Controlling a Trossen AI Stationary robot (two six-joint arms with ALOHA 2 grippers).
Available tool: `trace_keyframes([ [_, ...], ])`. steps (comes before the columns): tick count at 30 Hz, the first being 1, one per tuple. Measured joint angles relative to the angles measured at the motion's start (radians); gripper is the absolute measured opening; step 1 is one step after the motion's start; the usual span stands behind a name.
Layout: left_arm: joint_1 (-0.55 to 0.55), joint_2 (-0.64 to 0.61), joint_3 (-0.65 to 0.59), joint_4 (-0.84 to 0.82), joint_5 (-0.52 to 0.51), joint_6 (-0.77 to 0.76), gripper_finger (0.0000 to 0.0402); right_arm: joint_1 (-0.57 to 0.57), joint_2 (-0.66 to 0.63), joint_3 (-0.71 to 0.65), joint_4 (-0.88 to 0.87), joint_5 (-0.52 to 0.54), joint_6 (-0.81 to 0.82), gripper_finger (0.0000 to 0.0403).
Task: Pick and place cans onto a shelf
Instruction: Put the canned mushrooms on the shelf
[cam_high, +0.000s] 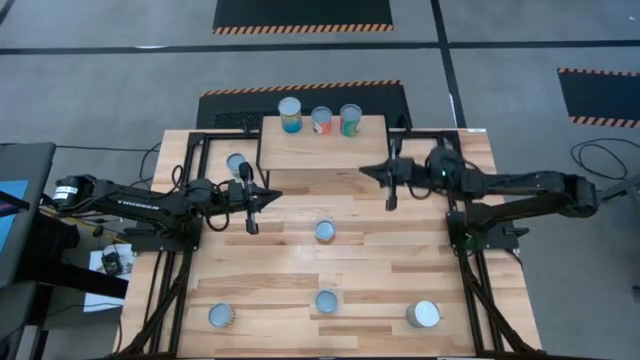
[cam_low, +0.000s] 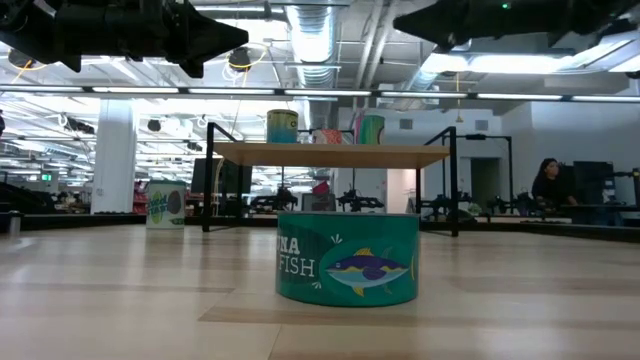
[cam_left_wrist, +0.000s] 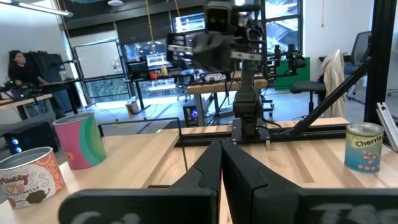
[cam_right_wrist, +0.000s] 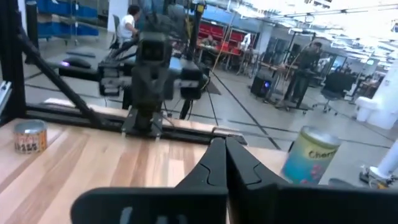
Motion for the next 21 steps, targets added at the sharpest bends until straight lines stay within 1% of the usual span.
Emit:
trace_keyframes([
  [4,0.0,0.0,0.0,0.0,0.0,0.0,0.0002,0.127,0.017,-0.068,0.043,0.127,0.0,0.0007],
  [7,0.0,0.0,0.0,0.0,0.0,0.0,0.0002,0.216,0.075,-0.108,0.074,0.208,0.029,0.0009],
  [9,0.0,0.0,0.0,0.0,0.0,0.0,0.0002,0.267,0.127,-0.119,0.106,0.245,0.054,0.0009],
  [12,0.0,0.0,0.0,0.001,0.0,0.0,0.0002,0.328,0.217,-0.118,0.138,0.278,0.1,0.0009],
  [16,0.0,0.0,0.0,0.001,0.0,0.0,0.0002,0.375,0.344,-0.075,0.136,0.293,0.146,0.001],
  [18,0.0,0.0,0.0,0.001,0.0,0.002,0.0002,0.388,0.404,-0.034,0.106,0.3,0.155,0.001],
  [21,0.0,0.0,0.0,0.003,0.0,0.011,0.0002,0.393,0.479,0.041,0.002,0.301,0.156,0.0011],
])
